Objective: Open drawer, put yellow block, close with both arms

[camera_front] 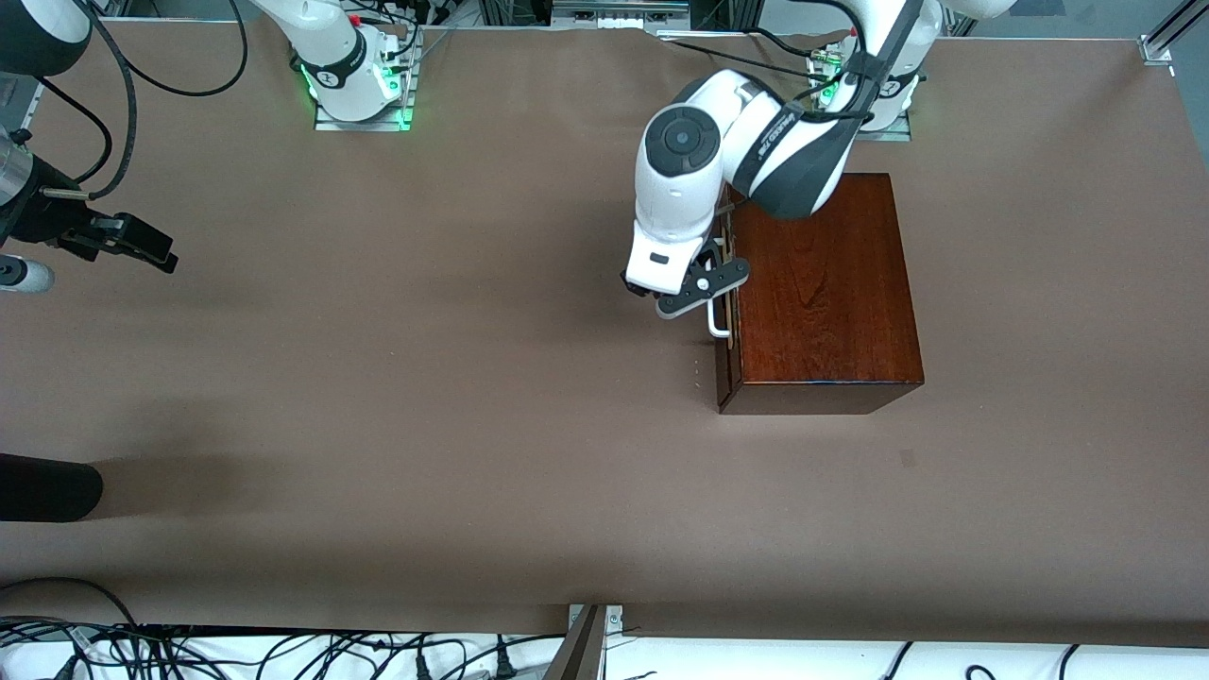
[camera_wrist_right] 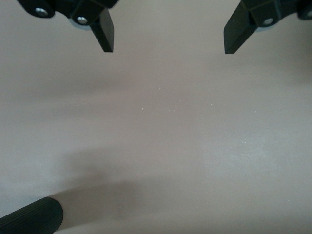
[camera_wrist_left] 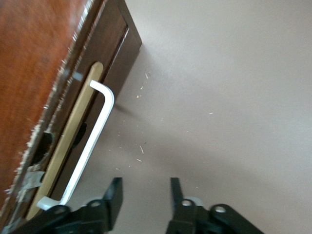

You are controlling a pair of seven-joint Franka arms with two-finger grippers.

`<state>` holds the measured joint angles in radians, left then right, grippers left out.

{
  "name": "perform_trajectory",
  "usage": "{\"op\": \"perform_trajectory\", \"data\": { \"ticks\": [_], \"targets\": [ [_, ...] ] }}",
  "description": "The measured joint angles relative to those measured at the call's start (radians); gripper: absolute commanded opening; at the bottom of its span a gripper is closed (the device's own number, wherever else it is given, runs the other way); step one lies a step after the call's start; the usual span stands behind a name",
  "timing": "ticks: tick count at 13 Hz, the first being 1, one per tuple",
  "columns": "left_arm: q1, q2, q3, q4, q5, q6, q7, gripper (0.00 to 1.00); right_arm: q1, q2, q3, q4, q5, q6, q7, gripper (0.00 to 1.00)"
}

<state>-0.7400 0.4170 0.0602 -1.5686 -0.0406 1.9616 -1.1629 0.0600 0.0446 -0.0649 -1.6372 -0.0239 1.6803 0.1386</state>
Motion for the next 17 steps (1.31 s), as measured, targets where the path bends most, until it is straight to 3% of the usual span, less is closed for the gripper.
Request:
{"op": "perform_trajectory", "data": {
  "ticks": [3,7,10,13,17],
  "targets": [
    [0.077,-0.080,0.005,0.011,-0.009,-0.081,0.119,1.00,0.000,0.000,0.000,0.000,0.000,0.000,0.000,1.00],
    [0.256,-0.232,0.014,-0.004,-0.056,-0.210,0.451,1.00,0.000,0.000,0.000,0.001,0.000,0.000,0.000,1.00],
    [0.332,-0.316,0.088,-0.019,-0.058,-0.312,0.736,1.00,0.000,0.000,-0.001,0.003,0.000,0.000,0.000,1.00],
    [0.353,-0.349,0.177,-0.029,-0.058,-0.336,0.988,1.00,0.000,0.000,-0.001,0.003,0.000,0.000,0.000,1.00],
    [0.421,-0.358,0.195,-0.030,-0.023,-0.335,1.156,1.00,0.000,0.000,-0.001,0.003,0.000,0.000,0.000,1.00]
  ]
}}
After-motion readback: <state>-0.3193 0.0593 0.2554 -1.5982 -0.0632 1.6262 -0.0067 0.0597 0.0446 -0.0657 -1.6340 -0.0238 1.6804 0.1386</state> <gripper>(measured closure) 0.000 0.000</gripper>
